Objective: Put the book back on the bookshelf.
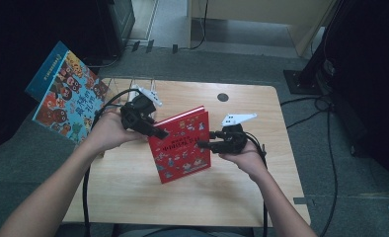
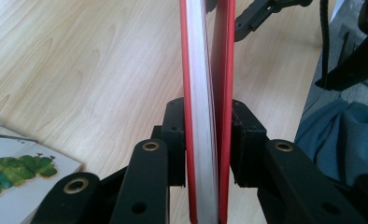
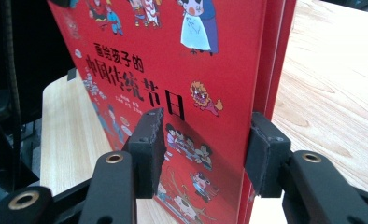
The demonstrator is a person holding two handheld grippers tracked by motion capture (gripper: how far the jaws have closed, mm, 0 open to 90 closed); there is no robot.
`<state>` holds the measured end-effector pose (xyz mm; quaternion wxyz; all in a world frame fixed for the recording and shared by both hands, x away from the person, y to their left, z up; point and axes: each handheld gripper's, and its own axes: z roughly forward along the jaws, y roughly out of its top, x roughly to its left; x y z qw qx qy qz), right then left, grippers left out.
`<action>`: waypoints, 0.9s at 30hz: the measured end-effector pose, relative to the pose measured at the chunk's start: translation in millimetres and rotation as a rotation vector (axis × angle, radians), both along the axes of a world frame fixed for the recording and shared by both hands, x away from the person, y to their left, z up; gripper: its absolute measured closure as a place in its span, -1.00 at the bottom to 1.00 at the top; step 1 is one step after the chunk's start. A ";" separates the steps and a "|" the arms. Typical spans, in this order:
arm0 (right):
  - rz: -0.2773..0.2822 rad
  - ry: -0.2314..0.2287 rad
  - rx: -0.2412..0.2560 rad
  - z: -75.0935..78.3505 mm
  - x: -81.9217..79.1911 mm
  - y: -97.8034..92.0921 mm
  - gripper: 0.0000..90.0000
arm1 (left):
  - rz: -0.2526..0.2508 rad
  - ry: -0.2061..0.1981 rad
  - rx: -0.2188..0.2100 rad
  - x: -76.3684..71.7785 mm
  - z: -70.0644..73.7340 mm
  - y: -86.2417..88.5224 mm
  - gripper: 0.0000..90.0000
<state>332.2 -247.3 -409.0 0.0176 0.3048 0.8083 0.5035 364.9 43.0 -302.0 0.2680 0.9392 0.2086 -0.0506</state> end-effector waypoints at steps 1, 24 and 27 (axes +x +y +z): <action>0.001 -0.005 -0.003 0.1 -0.3 0.1 0.17 | -0.004 0.017 0.011 2.4 1.3 -2.8 0.60; -0.010 -0.060 -0.002 -4.8 -5.9 -16.8 0.04 | -0.038 0.158 0.197 21.8 17.5 -37.9 0.78; -0.032 -0.062 -0.008 -8.1 -6.6 -22.8 0.00 | -0.025 0.170 0.201 20.5 20.0 -33.5 0.78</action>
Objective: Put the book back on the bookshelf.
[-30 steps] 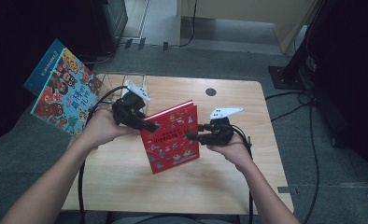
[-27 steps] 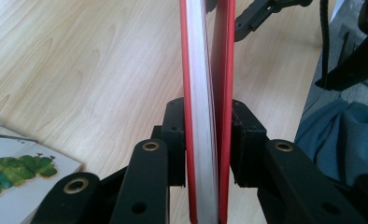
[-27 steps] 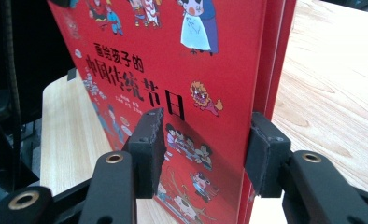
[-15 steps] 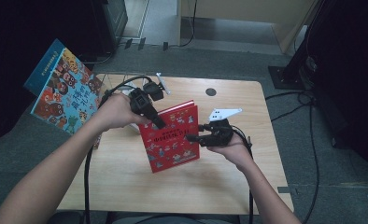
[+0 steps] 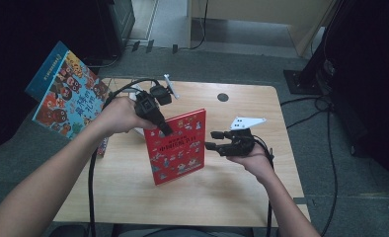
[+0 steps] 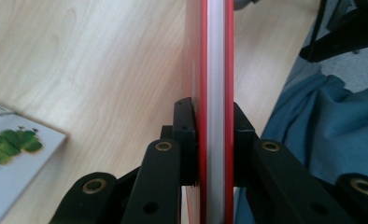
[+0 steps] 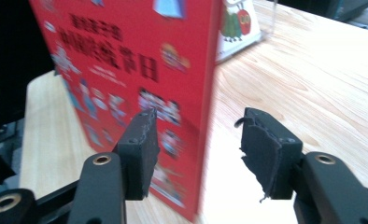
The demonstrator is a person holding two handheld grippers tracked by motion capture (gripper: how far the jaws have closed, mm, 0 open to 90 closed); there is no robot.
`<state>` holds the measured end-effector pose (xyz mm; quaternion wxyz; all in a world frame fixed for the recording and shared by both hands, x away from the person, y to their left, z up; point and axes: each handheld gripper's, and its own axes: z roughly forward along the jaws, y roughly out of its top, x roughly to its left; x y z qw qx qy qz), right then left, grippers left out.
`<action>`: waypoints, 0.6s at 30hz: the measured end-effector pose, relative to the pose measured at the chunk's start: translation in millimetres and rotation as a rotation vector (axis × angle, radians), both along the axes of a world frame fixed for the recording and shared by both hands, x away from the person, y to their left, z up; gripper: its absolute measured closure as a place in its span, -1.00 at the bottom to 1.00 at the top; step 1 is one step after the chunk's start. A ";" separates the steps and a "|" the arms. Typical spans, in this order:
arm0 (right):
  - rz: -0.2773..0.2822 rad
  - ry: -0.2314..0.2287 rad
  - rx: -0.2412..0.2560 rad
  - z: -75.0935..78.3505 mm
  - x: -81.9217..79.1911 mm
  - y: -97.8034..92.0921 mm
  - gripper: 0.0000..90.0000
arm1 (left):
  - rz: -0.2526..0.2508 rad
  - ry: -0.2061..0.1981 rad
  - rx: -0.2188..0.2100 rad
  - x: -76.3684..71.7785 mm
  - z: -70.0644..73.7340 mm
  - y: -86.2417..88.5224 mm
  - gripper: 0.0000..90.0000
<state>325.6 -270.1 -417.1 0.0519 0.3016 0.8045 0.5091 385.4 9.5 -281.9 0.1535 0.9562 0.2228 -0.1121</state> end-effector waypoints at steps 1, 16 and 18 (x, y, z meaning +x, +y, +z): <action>-0.006 -0.001 -0.006 -2.1 -0.3 -1.2 -0.04 | 0.009 -0.002 -0.006 -0.5 1.1 2.2 0.78; -0.102 -0.021 -0.153 -53.4 6.4 5.5 -0.07 | 0.253 0.022 -0.108 -0.2 14.6 69.3 0.78; -0.122 -0.007 -0.141 -58.2 9.2 5.4 -0.07 | 0.274 0.026 -0.116 -1.3 14.2 79.0 0.78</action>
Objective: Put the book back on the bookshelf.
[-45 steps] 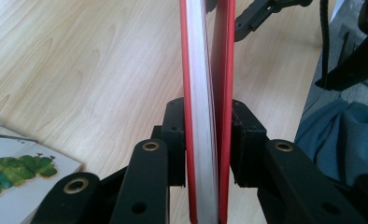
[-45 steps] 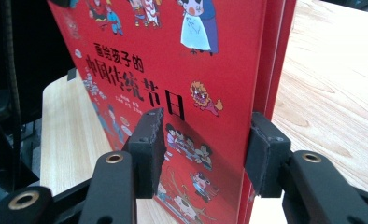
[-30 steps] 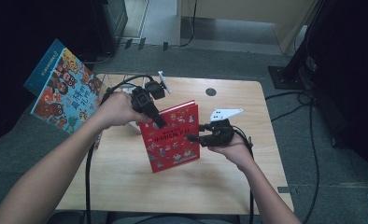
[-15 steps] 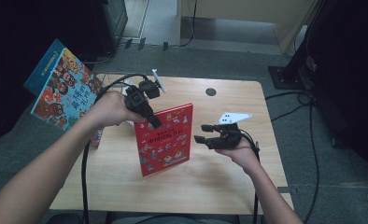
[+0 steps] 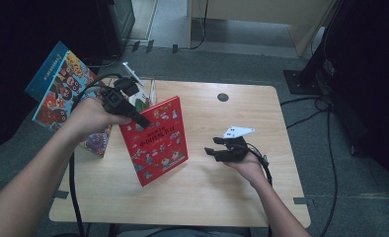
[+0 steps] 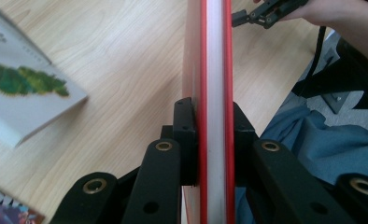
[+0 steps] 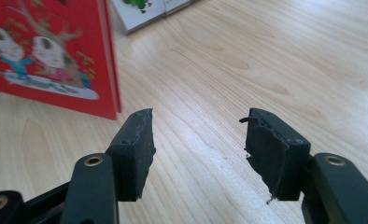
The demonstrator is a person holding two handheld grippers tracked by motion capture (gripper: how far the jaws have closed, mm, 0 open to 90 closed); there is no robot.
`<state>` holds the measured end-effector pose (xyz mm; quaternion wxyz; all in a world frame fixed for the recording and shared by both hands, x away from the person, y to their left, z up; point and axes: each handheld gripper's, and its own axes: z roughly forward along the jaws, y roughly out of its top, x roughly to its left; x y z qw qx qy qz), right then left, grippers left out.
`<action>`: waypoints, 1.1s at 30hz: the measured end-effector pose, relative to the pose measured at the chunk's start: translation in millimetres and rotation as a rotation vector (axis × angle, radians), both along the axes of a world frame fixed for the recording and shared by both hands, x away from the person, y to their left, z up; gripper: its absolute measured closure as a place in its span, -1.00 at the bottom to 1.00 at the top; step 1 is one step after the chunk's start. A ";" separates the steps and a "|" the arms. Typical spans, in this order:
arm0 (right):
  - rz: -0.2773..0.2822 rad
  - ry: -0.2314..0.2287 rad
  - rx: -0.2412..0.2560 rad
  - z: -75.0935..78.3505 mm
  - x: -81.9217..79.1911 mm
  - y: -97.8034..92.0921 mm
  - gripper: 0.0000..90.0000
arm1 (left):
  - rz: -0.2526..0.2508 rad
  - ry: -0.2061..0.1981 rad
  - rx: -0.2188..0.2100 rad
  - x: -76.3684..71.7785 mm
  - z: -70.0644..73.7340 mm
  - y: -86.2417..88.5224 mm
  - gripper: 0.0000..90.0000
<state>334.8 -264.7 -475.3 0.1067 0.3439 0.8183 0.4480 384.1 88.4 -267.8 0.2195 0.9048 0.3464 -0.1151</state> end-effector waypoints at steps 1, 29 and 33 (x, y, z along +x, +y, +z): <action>-0.010 0.012 0.003 -2.7 1.4 0.0 -0.07 | 0.008 0.003 0.003 -0.5 -0.2 4.5 0.78; -0.042 -0.007 -0.156 -47.3 16.2 9.0 -0.25 | 0.301 0.007 -0.061 -31.6 3.1 118.9 0.77; -0.049 -0.015 -0.144 -49.2 16.7 8.9 -0.30 | 0.350 0.014 -0.071 -33.8 2.4 136.0 0.77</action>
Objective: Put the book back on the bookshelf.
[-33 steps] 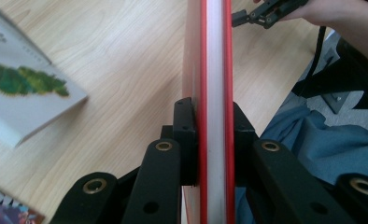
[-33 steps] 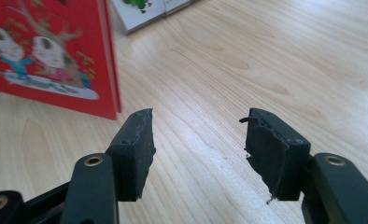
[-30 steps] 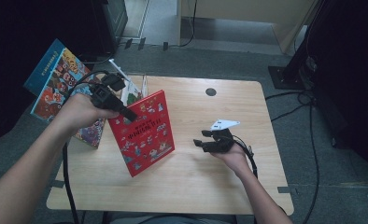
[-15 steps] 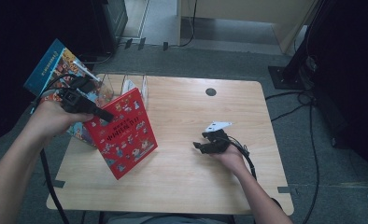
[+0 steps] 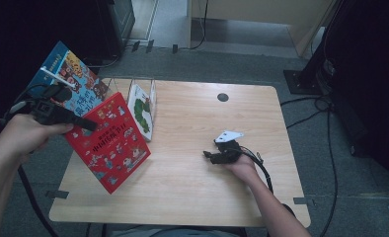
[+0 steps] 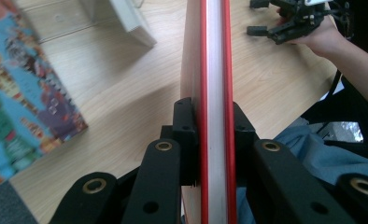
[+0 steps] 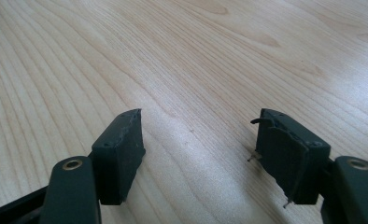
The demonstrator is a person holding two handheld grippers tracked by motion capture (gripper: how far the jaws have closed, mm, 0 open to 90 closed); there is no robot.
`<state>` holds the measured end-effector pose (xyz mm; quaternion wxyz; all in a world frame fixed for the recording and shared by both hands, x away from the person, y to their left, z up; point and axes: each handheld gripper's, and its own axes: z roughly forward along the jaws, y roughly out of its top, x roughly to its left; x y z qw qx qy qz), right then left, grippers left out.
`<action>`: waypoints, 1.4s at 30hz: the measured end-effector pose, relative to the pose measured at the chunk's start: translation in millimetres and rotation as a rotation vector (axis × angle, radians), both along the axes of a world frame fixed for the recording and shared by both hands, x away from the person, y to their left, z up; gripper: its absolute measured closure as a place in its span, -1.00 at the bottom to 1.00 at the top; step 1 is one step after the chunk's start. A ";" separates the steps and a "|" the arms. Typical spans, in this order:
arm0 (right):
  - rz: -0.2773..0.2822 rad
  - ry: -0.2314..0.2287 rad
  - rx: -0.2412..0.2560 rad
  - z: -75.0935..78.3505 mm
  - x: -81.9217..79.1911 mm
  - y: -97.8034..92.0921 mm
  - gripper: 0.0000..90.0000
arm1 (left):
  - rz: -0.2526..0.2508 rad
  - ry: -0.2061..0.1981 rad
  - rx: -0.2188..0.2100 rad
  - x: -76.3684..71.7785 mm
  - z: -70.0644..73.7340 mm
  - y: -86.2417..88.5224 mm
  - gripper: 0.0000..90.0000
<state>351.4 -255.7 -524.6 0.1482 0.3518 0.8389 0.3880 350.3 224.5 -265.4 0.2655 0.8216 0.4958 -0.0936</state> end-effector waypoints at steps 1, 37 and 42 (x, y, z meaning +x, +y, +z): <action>-0.001 0.000 0.000 0.0 0.0 0.1 -0.30 | 0.014 0.002 -0.002 0.1 -0.6 3.9 0.77; -0.018 0.001 -0.002 -0.2 0.4 0.7 -0.37 | 0.348 -0.049 0.077 62.1 2.2 41.3 0.78; -0.029 0.000 -0.004 -0.2 -0.5 1.0 -0.37 | 0.371 -0.053 0.075 75.3 -2.1 36.2 0.78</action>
